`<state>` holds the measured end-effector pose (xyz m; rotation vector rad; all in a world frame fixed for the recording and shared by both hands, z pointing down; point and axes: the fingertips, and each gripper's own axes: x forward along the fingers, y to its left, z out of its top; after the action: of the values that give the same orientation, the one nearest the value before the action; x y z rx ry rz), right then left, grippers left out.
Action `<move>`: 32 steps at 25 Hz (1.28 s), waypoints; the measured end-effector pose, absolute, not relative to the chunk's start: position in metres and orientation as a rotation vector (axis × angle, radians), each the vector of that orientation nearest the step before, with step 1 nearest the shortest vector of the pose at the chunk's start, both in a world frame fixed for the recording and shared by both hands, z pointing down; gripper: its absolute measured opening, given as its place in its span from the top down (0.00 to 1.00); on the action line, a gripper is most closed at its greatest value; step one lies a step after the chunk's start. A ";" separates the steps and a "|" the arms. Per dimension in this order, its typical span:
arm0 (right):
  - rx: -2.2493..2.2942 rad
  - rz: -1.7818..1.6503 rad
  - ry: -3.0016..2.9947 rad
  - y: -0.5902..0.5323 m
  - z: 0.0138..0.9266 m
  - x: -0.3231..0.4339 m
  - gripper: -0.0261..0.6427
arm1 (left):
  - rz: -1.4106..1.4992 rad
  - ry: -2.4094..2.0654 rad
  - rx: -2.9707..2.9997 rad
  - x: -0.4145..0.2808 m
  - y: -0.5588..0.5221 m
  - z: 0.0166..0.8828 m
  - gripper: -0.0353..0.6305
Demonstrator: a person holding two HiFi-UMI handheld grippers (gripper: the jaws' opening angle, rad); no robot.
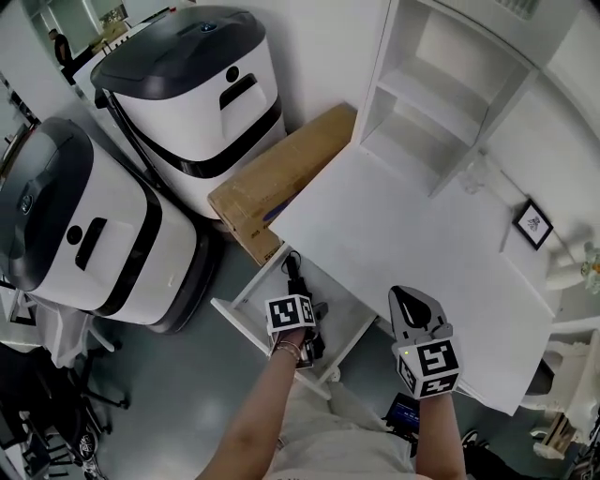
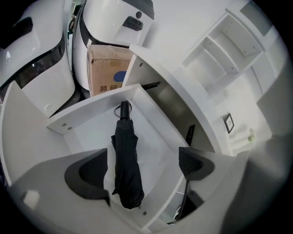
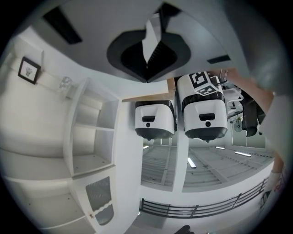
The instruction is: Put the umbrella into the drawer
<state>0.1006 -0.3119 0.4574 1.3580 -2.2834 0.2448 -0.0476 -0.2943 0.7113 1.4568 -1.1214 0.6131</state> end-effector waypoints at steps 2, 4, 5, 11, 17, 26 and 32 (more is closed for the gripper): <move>1.368 0.225 -2.292 -0.310 0.448 0.102 0.95 | 0.599 -1.133 1.472 -0.051 -0.295 0.701 0.22; 1.375 0.202 -2.302 -0.309 0.439 0.103 0.95 | 0.588 -1.149 1.491 -0.054 -0.298 0.691 0.22; 1.378 0.191 -2.307 -0.309 0.435 0.104 0.95 | 0.591 -1.160 1.507 -0.055 -0.299 0.686 0.22; 1.402 0.151 -2.333 -0.299 0.414 0.112 0.95 | 0.643 -1.219 1.630 -0.058 -0.304 0.654 0.22; 1.445 0.128 -2.382 -0.299 0.393 0.113 0.95 | 0.654 -1.294 1.744 -0.067 -0.316 0.615 0.22; 1.464 0.045 -2.467 -0.308 0.359 0.099 0.95 | 0.596 -1.400 1.969 -0.088 -0.330 0.545 0.22; 1.456 -0.007 -2.488 -0.312 0.346 0.093 0.95 | 0.507 -1.454 2.147 -0.087 -0.341 0.491 0.22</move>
<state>0.0925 -0.3123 0.3462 1.4562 -2.4883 -0.0068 -0.0867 -0.3407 0.4910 2.1468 -1.4543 0.5071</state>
